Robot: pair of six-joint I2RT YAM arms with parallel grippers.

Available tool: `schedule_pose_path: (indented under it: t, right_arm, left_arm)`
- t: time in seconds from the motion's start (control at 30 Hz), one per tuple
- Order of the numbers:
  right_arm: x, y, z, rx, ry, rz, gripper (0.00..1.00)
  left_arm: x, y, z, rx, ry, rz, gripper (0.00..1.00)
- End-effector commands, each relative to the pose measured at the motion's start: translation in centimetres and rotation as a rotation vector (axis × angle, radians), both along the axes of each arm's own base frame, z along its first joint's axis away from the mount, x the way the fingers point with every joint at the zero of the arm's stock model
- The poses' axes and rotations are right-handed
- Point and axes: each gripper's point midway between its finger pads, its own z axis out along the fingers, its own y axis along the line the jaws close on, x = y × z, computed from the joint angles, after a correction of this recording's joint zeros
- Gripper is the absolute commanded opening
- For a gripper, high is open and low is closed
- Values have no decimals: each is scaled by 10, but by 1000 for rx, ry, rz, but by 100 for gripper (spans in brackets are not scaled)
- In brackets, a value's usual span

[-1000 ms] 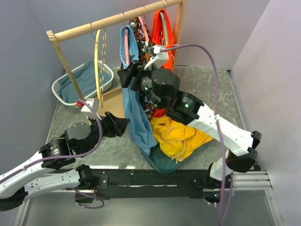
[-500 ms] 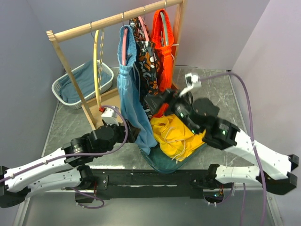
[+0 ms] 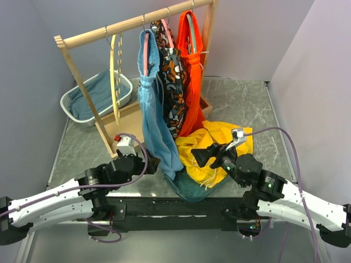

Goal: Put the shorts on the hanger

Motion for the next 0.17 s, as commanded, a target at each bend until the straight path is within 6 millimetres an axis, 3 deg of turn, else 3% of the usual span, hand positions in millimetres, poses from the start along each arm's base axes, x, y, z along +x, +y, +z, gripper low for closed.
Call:
schedule_pose_path:
  t: [0.0,0.13]
  right_arm:
    - [4,-9,14,77,-28,-47,100]
    - [6,-8,17,61,-34,-53,100]
  left_arm:
    - [4,0,11,-65,-23,37,97]
    - [6,4,21,-87,-54,47,96]
